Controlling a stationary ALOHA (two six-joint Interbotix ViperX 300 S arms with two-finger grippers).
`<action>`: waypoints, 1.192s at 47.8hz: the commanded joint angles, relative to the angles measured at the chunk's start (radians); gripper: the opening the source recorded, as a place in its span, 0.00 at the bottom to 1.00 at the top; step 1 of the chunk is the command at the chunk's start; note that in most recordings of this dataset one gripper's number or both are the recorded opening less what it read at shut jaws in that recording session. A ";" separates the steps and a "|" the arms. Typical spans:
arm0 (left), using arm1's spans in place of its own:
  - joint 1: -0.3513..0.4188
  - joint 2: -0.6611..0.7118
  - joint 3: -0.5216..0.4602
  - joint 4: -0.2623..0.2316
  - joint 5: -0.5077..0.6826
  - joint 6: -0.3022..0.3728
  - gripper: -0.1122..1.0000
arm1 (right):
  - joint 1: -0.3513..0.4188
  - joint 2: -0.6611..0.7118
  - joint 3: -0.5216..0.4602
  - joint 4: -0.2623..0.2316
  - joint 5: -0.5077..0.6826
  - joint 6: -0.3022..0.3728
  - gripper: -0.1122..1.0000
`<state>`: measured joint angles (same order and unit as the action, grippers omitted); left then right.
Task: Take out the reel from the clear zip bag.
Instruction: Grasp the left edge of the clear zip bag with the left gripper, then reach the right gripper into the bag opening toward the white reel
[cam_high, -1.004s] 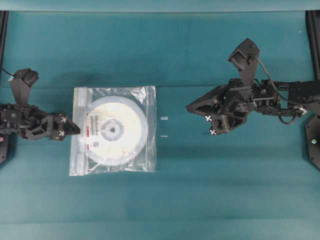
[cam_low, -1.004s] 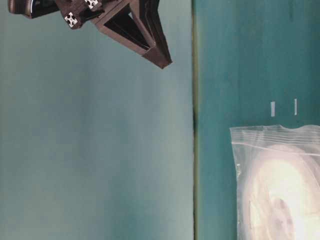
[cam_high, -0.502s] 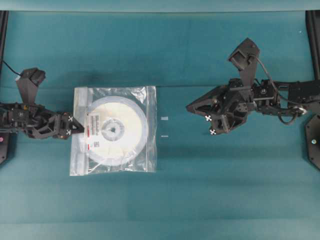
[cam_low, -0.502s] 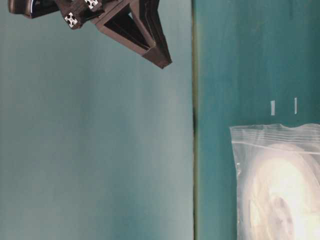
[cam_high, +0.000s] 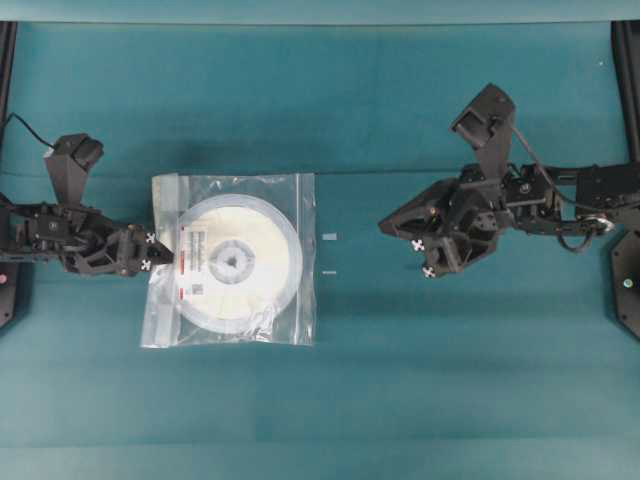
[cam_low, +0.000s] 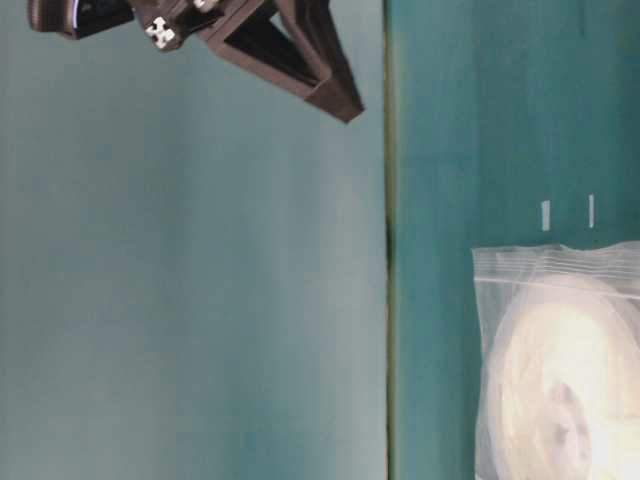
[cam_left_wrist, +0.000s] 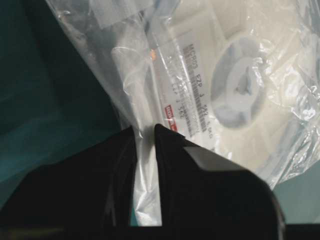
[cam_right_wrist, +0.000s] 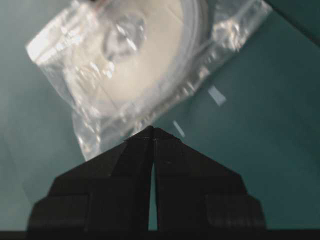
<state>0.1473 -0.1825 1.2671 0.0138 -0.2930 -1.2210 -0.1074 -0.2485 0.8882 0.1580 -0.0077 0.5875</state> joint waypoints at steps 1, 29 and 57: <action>0.008 -0.002 -0.006 0.003 0.000 0.005 0.22 | 0.005 0.000 -0.015 0.003 0.025 0.009 0.11; 0.008 -0.071 -0.008 0.003 0.009 0.011 0.11 | 0.006 0.190 -0.127 0.003 0.049 0.005 0.84; 0.008 -0.072 -0.003 0.003 0.026 0.011 0.11 | 0.021 0.433 -0.264 0.002 0.052 0.006 0.82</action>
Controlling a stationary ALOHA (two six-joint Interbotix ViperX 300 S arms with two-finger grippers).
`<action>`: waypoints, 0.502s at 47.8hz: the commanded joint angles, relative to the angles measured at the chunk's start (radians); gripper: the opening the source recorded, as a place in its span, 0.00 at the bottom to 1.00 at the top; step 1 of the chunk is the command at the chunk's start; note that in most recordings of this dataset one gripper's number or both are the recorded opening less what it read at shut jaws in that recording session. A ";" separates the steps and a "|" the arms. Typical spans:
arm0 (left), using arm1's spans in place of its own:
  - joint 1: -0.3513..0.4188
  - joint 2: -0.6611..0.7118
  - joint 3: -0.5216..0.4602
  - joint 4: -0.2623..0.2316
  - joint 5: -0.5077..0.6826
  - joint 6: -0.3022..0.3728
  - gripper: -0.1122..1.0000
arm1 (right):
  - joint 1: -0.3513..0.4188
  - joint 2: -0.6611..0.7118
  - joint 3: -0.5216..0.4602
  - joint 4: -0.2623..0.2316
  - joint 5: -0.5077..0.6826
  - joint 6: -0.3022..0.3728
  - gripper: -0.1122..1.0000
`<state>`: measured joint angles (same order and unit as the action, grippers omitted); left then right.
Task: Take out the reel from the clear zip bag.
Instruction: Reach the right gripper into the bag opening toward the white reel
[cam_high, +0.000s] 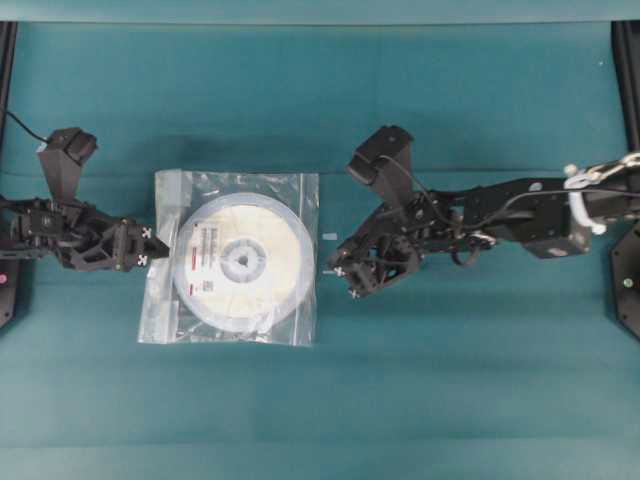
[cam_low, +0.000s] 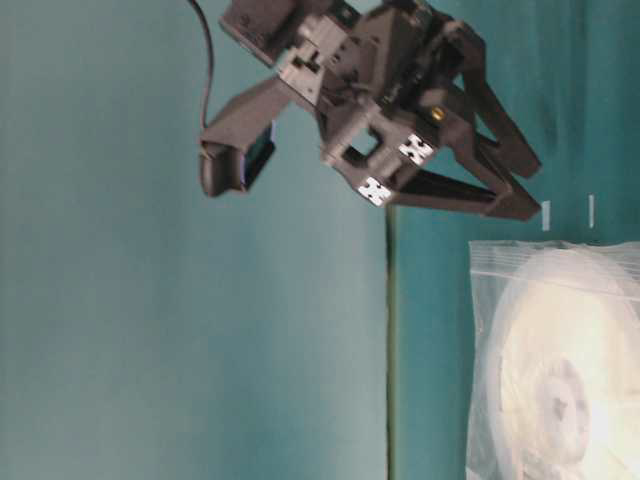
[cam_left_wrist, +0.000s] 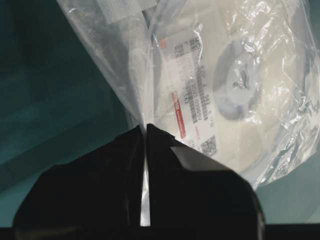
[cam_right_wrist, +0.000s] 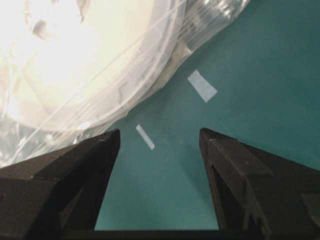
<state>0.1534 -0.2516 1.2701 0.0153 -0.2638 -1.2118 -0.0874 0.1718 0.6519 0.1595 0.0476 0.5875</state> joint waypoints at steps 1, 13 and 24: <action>0.002 -0.003 -0.006 0.002 -0.005 0.002 0.11 | 0.002 0.018 -0.032 0.000 -0.003 0.006 0.82; 0.002 -0.002 -0.005 0.002 -0.005 0.002 0.11 | 0.000 0.087 -0.097 0.002 -0.003 0.008 0.82; 0.002 -0.002 -0.005 0.002 -0.005 0.003 0.11 | -0.005 0.107 -0.129 0.021 -0.017 0.015 0.82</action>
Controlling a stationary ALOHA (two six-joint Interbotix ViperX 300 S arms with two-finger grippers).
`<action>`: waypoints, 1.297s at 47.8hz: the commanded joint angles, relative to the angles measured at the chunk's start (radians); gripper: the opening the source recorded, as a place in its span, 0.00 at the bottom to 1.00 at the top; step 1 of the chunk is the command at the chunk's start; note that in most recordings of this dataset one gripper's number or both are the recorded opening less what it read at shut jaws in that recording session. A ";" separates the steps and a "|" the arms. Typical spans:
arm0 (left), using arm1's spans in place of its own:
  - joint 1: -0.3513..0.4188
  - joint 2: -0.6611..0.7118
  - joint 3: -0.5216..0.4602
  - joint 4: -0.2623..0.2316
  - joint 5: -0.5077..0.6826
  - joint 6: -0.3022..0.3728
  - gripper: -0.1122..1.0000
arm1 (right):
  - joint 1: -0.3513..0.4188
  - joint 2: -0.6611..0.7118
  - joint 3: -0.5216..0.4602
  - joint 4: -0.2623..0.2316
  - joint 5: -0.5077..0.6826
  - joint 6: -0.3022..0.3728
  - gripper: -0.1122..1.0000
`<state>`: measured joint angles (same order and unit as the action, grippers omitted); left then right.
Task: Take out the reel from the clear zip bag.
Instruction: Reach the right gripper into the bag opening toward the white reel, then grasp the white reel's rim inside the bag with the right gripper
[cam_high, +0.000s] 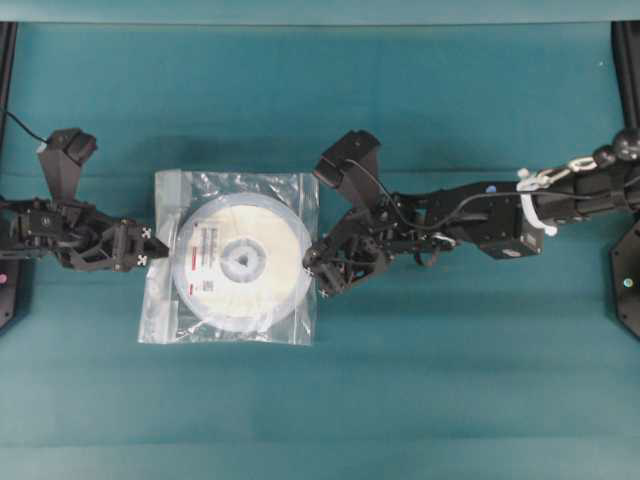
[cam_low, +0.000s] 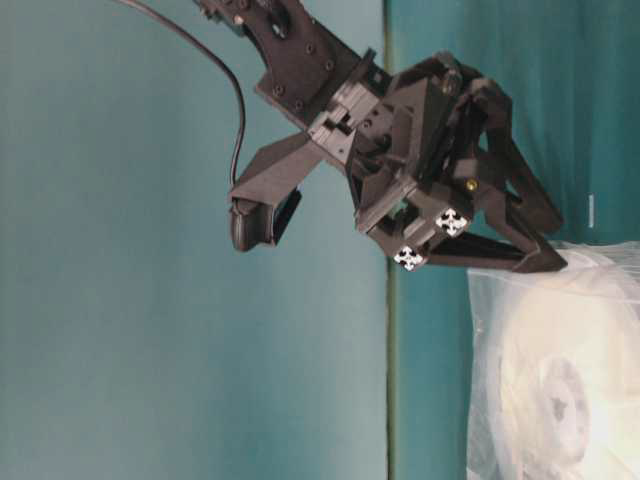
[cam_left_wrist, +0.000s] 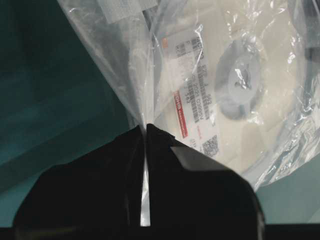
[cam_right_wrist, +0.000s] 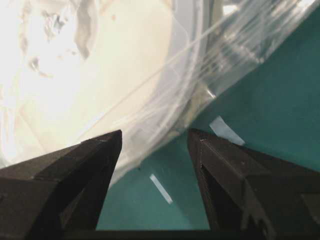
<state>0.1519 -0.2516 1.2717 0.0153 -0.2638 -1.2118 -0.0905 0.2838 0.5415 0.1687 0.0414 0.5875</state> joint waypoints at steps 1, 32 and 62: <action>0.003 -0.003 -0.006 0.002 -0.005 0.003 0.11 | -0.002 -0.005 -0.018 0.018 -0.012 0.018 0.82; 0.003 -0.002 -0.003 0.002 -0.005 0.008 0.11 | -0.008 0.020 -0.054 0.084 -0.008 0.150 0.82; 0.003 0.000 0.003 0.003 -0.005 0.006 0.11 | -0.005 -0.008 -0.071 0.097 0.028 0.201 0.82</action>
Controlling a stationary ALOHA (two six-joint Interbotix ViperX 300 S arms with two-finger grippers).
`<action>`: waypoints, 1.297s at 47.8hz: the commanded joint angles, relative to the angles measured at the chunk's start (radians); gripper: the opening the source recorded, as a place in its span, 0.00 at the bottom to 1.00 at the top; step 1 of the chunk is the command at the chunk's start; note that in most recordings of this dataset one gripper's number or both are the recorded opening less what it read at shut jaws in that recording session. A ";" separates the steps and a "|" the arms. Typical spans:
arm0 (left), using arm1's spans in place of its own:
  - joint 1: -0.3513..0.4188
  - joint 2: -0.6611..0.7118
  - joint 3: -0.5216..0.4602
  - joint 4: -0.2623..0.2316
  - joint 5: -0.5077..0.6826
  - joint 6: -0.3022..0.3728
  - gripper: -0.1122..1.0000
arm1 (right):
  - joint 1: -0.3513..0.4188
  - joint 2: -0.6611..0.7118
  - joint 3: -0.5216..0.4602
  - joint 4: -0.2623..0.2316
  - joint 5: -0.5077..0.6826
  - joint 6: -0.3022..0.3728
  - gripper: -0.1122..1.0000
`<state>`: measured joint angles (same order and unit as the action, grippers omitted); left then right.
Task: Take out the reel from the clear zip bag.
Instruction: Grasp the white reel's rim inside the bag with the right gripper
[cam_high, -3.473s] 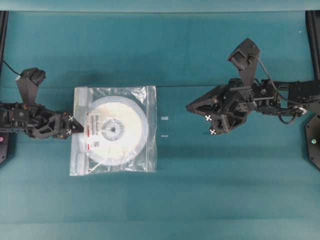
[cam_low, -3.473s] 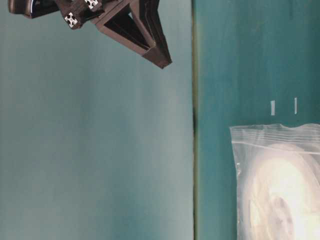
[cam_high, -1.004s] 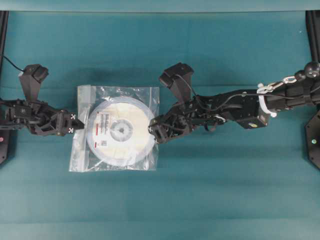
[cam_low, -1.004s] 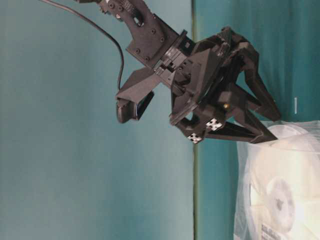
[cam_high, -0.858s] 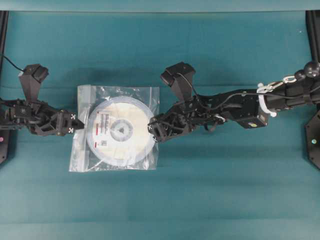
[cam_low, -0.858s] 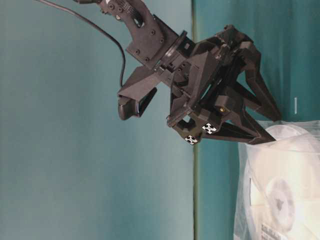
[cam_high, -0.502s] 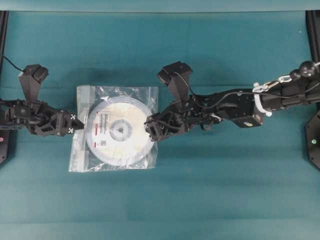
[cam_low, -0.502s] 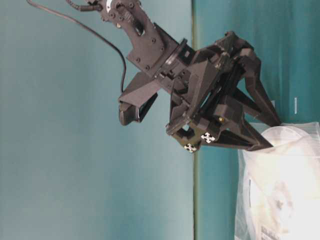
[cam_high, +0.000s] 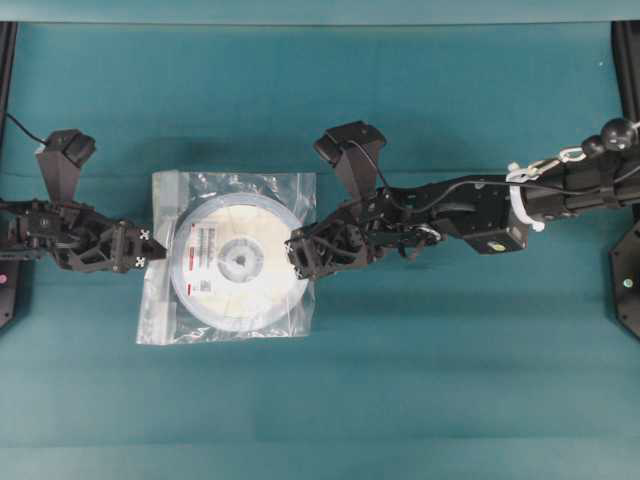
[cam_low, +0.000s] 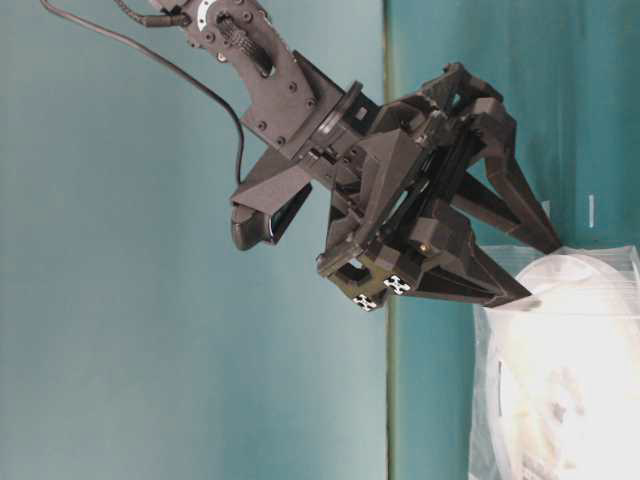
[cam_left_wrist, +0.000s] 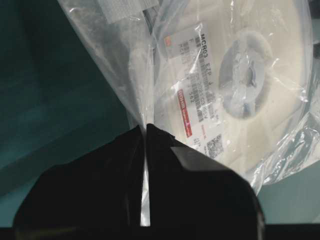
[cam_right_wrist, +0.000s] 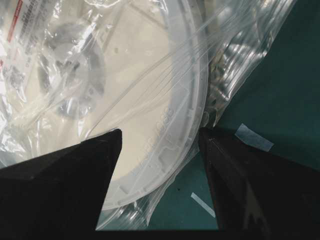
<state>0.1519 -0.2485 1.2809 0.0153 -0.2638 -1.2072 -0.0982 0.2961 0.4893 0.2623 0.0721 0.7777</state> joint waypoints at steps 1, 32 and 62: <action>0.003 -0.003 -0.006 0.002 -0.005 0.002 0.11 | 0.003 -0.018 -0.020 0.003 -0.003 0.011 0.82; 0.003 -0.003 -0.002 0.002 -0.003 0.002 0.11 | 0.014 0.032 -0.087 0.003 0.025 0.009 0.80; 0.002 -0.003 -0.002 0.002 -0.005 0.003 0.11 | 0.017 0.067 -0.137 -0.002 0.009 0.006 0.80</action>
<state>0.1519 -0.2485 1.2885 0.0138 -0.2623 -1.2072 -0.0920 0.3666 0.3728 0.2623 0.0982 0.7808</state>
